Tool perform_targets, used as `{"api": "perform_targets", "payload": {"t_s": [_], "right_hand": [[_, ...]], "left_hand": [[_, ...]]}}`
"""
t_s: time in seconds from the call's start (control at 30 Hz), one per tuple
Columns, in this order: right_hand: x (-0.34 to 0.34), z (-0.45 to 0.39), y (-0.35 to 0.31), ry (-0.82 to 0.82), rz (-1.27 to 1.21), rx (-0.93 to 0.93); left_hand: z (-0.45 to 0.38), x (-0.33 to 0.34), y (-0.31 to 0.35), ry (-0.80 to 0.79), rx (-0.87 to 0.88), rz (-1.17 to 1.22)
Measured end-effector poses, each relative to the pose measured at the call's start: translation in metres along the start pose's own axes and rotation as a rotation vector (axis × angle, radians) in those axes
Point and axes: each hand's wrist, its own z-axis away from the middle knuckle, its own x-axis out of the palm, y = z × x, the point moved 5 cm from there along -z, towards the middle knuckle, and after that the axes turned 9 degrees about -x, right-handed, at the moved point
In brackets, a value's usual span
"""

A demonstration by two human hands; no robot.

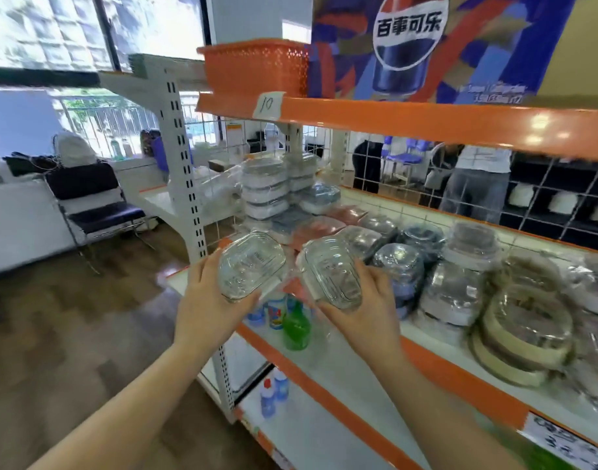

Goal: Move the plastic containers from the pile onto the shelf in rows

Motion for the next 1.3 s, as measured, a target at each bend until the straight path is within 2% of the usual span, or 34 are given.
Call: {"api": "perform_targets", "payload": {"t_s": [0.17, 0.37, 0.47, 0.87, 1.0, 1.13, 1.3], "right_hand": [[0.048, -0.025, -0.019, -0.014, -0.017, -0.026], [0.078, -0.07, -0.02, -0.024, 0.071, -0.028], [0.084, -0.098, -0.016, 0.028, 0.103, -0.039], [0.103, -0.201, 0.014, 0.175, 0.125, -0.019], [0.109, -0.213, 0.026, 0.211, 0.103, 0.04], [0.113, -0.228, 0.033, 0.289, 0.089, 0.105], [0.122, -0.24, 0.035, 0.343, 0.074, 0.215]], "left_hand": [[-0.04, -0.011, -0.041, -0.001, 0.002, -0.01], [-0.085, -0.007, -0.062, 0.021, 0.012, 0.02], [-0.108, -0.001, -0.064, 0.035, 0.043, 0.035], [-0.227, 0.038, -0.032, 0.083, 0.183, 0.065], [-0.26, 0.047, -0.028, 0.12, 0.161, 0.094], [-0.295, 0.056, -0.018, 0.106, 0.19, 0.093], [-0.329, 0.073, -0.003, 0.019, 0.136, 0.104]]}}
